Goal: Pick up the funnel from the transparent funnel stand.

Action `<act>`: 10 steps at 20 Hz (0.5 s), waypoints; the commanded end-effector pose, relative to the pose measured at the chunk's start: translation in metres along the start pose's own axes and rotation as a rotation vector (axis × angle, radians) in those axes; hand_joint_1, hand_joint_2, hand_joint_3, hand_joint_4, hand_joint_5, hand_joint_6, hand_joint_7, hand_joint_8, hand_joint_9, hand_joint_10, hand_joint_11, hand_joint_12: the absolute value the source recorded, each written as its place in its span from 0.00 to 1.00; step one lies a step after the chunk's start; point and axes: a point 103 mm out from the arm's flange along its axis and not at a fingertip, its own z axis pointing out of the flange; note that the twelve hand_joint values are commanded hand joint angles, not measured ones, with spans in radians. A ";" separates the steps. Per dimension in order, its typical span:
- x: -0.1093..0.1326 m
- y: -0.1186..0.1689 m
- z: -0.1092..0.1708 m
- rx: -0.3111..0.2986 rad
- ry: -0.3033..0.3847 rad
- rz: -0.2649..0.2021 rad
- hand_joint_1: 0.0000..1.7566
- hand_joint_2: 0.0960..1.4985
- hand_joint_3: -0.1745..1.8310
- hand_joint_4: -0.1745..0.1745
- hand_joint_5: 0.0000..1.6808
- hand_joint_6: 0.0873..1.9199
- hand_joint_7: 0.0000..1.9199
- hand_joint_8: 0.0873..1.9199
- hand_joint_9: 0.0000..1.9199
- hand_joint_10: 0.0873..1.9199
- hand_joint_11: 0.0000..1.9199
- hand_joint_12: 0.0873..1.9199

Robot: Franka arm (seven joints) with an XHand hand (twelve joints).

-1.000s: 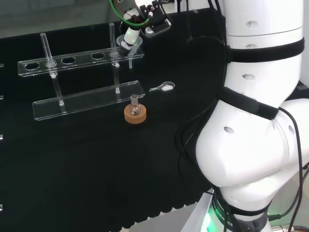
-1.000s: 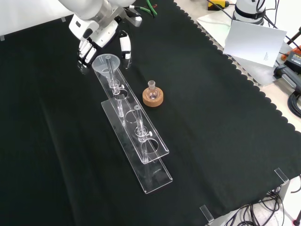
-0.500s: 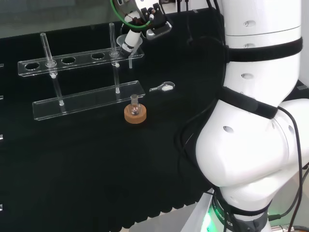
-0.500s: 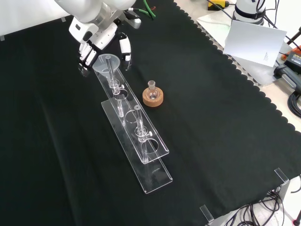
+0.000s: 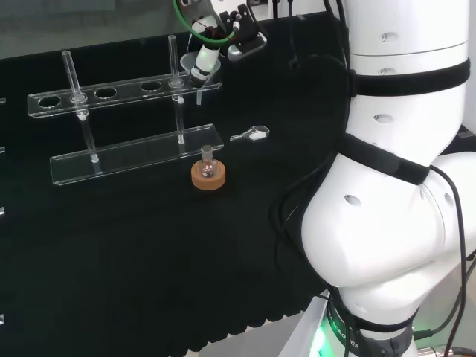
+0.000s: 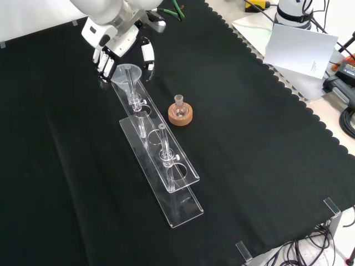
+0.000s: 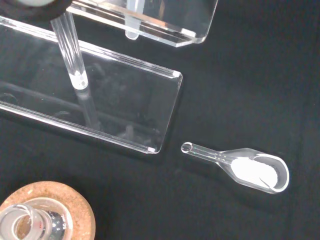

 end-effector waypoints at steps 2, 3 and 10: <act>0.004 0.001 0.000 -0.023 -0.029 0.003 0.43 0.39 0.33 0.51 0.29 0.00 0.19 0.33 0.40 0.26 0.25 0.75; 0.004 0.000 0.000 -0.030 -0.033 0.004 0.43 0.39 0.33 0.51 0.29 0.00 0.19 0.33 0.41 0.26 0.25 0.75; 0.010 -0.008 -0.011 -0.108 -0.139 0.040 0.51 0.43 0.39 0.51 0.41 0.09 0.31 0.30 0.51 0.20 0.28 0.70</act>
